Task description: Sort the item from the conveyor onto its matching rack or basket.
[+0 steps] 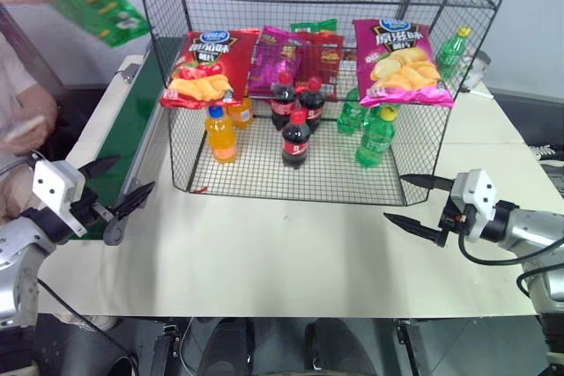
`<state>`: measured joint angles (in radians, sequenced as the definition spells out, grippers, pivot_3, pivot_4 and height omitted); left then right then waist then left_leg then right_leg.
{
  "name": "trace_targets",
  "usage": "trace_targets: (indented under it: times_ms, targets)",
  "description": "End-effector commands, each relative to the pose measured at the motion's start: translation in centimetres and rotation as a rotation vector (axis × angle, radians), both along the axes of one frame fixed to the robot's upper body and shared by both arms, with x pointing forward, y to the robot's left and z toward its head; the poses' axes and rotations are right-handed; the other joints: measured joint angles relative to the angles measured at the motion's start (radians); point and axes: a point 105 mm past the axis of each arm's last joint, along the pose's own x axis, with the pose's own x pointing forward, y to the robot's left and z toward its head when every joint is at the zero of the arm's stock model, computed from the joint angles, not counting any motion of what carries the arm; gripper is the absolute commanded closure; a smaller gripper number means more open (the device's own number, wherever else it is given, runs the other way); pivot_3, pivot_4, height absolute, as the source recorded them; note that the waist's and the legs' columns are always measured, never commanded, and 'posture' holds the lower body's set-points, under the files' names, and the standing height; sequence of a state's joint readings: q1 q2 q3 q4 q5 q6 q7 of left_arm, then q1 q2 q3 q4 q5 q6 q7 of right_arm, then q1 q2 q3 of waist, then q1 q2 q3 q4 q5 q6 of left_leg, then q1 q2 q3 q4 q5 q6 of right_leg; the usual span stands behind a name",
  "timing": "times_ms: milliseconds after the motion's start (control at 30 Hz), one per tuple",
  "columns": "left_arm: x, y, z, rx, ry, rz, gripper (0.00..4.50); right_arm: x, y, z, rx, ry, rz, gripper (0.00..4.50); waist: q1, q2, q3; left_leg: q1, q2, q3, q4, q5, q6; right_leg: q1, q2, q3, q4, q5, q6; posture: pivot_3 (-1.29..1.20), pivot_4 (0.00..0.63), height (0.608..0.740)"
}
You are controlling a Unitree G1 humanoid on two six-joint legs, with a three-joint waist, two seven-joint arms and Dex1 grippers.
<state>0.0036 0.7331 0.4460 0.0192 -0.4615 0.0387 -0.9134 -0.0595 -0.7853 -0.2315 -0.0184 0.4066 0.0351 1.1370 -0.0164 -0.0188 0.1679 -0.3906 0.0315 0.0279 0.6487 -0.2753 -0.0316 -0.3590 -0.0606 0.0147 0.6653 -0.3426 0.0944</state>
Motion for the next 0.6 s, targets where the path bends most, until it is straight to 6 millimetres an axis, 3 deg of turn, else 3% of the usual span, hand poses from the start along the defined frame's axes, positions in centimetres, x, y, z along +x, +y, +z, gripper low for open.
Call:
trace_targets:
  times_ms: [33,600]
  targets:
    - [-0.04,-0.08,0.68,0.016,-0.036,-0.002,0.0,-0.03,0.2,0.79,-0.004,-0.04,0.015,0.07,0.0,0.0,0.0,0.0,0.0,0.0,0.0,0.0,0.0,0.0,0.0,0.0,0.0,0.0,0.0,0.0,0.15,0.739]
    - [-0.39,-0.15,0.31,-0.008,-0.003,-0.011,0.0,-0.15,0.46,0.78,-0.012,-0.038,0.022,0.07,0.0,0.0,0.0,0.0,0.0,0.0,0.0,0.0,0.0,0.0,0.0,0.0,0.0,0.0,0.0,0.0,0.15,0.739]
